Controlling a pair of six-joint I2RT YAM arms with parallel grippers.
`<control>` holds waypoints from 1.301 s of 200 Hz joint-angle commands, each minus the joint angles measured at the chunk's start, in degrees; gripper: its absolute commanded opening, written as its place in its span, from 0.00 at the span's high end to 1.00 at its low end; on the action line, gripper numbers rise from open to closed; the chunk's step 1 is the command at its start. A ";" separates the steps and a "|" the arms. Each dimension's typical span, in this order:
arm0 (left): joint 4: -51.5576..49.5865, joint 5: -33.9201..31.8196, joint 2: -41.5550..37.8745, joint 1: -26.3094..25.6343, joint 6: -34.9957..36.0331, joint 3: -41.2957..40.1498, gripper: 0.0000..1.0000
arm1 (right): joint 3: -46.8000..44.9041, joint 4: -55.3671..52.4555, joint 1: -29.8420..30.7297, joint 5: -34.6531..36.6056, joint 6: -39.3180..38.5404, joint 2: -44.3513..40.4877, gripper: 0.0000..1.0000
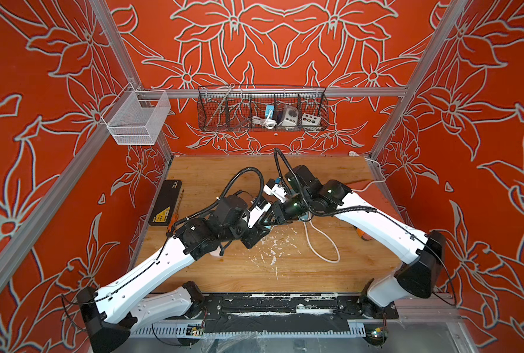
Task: Charge the bluetooth headset
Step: Adjust the charging cable at the plug.
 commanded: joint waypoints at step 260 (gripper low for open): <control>43.24 -9.99 1.03 -6.33 -11.87 -15.29 0.15 | 4.31 4.05 -10.73 -0.83 5.09 -20.29 0.88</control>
